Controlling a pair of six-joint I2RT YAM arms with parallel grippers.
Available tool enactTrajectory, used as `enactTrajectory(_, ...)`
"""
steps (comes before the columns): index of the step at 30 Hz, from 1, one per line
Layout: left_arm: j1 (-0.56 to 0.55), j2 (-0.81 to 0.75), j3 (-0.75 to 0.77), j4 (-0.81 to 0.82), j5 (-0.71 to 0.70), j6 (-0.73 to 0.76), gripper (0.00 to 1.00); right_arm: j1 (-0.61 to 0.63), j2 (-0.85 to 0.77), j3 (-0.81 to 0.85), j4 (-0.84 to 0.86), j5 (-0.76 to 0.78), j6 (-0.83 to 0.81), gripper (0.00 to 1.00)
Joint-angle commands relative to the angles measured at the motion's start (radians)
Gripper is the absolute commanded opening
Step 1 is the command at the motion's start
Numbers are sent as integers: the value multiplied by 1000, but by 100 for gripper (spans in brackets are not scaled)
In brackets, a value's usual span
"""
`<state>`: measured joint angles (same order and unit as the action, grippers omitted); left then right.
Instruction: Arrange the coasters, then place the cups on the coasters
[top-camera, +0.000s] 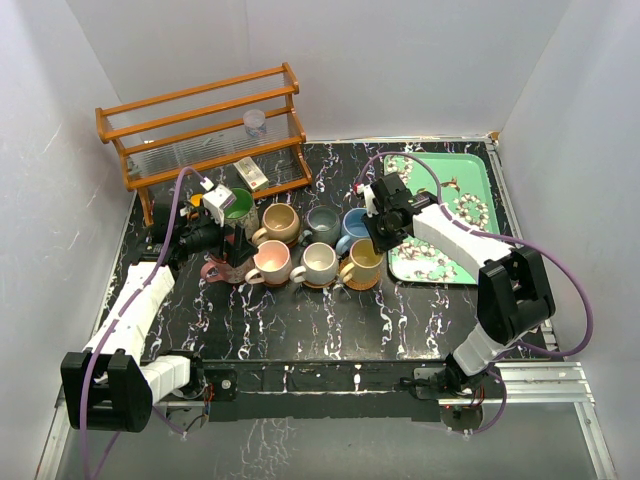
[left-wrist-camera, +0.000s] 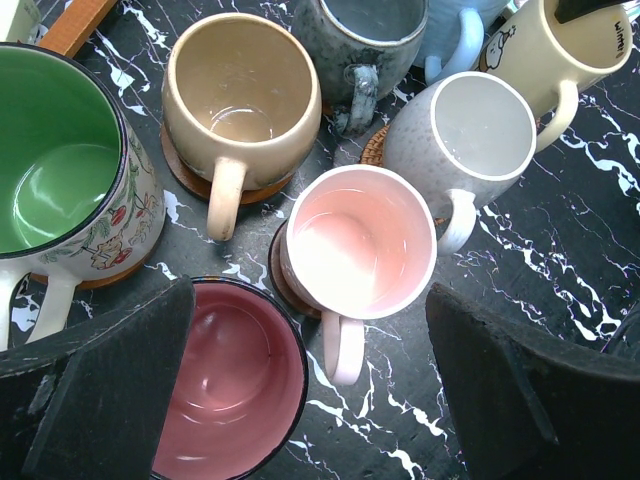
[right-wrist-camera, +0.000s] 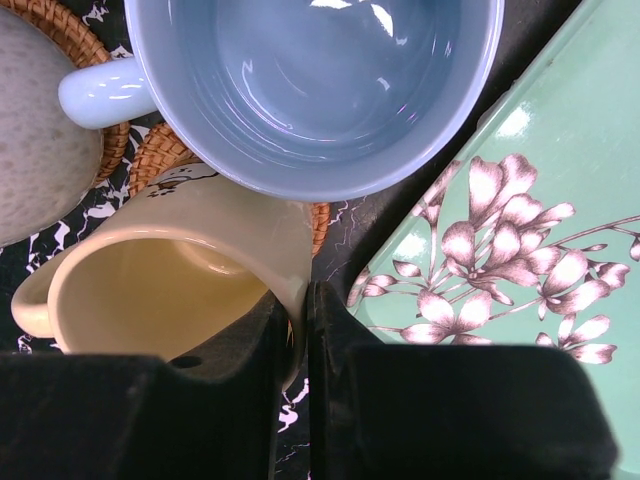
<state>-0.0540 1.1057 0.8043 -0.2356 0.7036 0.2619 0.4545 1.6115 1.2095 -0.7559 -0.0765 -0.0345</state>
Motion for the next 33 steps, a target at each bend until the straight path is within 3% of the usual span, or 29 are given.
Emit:
enactTrajectory(1, 8, -14, 30, 4, 34, 14, 99, 8, -16, 36, 63, -3, 17, 10)
enactTrajectory(20, 8, -18, 27, 4, 34, 16, 99, 15, 4, 40, 53, -5, 10, 20)
enactTrajectory(27, 8, -22, 27, 2, 32, 17, 99, 15, -15, 63, 31, -3, -11, 38)
enactTrajectory(33, 8, -21, 31, -2, 30, 27, 99, 15, -71, 90, 17, -22, -36, 61)
